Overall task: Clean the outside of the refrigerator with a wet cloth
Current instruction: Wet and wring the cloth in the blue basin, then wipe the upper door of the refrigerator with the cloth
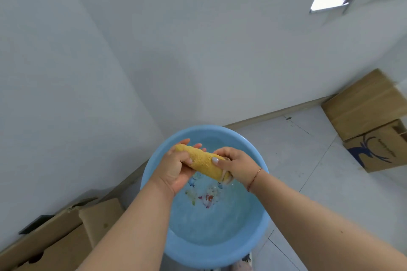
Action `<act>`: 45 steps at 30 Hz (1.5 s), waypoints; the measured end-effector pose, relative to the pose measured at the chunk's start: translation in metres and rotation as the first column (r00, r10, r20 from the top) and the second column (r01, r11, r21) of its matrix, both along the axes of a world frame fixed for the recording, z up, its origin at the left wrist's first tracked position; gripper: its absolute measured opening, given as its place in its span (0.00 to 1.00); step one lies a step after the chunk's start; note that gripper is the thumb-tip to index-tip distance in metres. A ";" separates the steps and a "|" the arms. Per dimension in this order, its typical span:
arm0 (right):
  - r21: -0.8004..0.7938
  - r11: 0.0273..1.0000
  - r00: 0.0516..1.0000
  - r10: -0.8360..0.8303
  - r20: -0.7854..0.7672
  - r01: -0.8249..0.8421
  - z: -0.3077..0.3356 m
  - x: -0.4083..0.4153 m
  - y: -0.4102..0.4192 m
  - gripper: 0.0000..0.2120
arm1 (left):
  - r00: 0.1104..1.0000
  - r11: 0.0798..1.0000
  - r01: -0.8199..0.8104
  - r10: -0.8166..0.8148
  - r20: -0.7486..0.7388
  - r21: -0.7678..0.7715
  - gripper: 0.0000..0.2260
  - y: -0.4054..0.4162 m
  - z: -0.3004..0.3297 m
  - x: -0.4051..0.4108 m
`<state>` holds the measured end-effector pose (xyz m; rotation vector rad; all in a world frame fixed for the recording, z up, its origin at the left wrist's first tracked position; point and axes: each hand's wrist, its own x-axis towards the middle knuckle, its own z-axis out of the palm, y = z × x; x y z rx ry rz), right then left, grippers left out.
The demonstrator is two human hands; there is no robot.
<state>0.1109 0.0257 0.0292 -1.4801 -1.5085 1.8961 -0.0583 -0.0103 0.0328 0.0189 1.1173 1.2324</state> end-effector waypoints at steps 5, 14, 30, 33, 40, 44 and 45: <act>0.191 0.969 0.985 0.140 0.104 -0.157 0.035 -0.001 0.000 0.06 | 0.957 0.966 0.236 -0.212 -0.200 0.105 0.33 0.003 0.037 0.011; 0.361 0.921 0.986 -0.109 -0.129 0.149 0.097 0.024 0.003 0.22 | 0.740 0.779 0.603 -0.467 -0.484 0.171 0.34 0.011 0.091 0.020; 0.376 0.831 0.904 -0.318 -0.285 0.411 0.194 0.118 -0.017 0.09 | 0.481 0.451 0.854 -0.494 -0.725 0.260 0.25 0.033 0.187 0.079; 0.377 0.832 0.910 -0.333 -0.248 0.407 0.212 0.150 -0.026 0.10 | 0.482 0.376 0.871 -0.521 -0.704 0.317 0.22 0.039 0.205 0.106; 0.389 0.669 0.768 -0.483 -0.420 0.634 0.250 0.236 -0.084 0.04 | 0.489 0.254 0.871 -0.534 -0.689 0.421 0.08 0.042 0.242 0.186; 0.523 0.744 0.889 -0.453 -0.064 0.417 0.275 0.287 -0.125 0.07 | 0.387 0.098 0.902 -0.611 -0.690 0.419 0.08 0.032 0.264 0.243; 0.544 0.737 0.877 -0.481 0.003 0.402 0.280 0.303 -0.135 0.09 | 0.333 0.035 0.915 -0.626 -0.705 0.402 0.08 0.028 0.270 0.260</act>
